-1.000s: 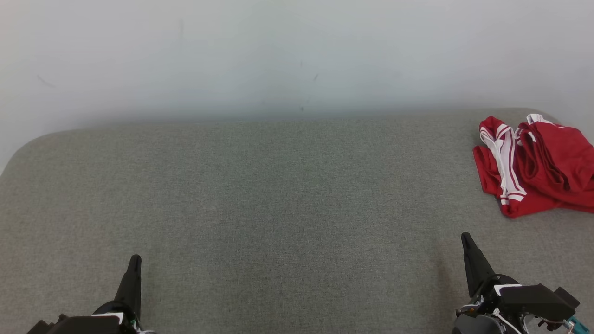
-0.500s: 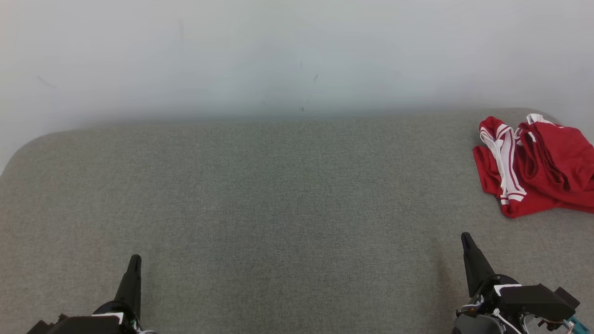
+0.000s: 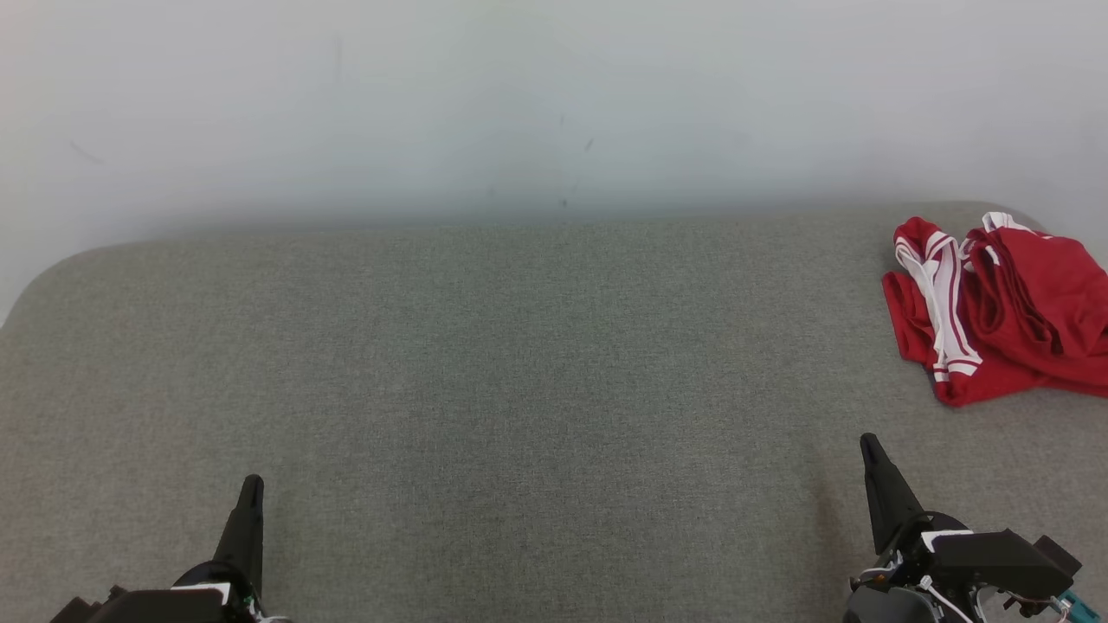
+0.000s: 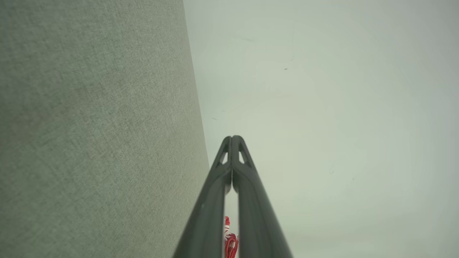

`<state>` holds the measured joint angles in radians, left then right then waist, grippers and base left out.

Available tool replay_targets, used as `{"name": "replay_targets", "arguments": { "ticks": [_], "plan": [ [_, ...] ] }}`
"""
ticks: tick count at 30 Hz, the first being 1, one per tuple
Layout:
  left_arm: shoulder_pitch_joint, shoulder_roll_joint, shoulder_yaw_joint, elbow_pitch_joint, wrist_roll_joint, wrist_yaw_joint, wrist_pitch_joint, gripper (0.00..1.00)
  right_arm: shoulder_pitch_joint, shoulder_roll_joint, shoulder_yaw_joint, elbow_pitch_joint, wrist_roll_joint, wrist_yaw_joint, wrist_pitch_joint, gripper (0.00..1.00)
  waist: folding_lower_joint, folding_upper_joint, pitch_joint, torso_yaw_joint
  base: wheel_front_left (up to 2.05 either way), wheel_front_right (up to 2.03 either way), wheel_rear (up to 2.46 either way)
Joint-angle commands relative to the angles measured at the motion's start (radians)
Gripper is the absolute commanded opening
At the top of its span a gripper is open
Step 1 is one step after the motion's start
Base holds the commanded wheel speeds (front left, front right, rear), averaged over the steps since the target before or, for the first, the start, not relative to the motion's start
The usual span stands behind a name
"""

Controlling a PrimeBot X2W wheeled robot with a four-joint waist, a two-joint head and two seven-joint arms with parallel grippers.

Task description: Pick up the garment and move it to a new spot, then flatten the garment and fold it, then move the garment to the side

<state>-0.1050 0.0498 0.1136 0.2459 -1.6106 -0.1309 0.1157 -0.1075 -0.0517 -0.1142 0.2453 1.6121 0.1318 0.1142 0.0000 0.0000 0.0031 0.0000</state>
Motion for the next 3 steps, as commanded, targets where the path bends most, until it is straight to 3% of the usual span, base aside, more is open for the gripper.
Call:
{"name": "replay_targets", "arguments": {
  "ticks": [1,3],
  "plan": [
    [-0.009,-0.001,0.003,0.001,-0.005,-0.002,0.0,0.0,-0.004,0.003,0.0,0.001,0.002,-0.002,0.002,0.0,0.0,0.0,0.0,0.0,0.0,0.0,0.0],
    [-0.009,-0.001,0.002,0.001,-0.005,-0.002,0.0,0.0,-0.004,0.003,0.0,0.0,0.002,-0.002,0.002,0.0,0.0,0.0,0.0,0.0,0.0,0.0,0.0]
  ]
}}
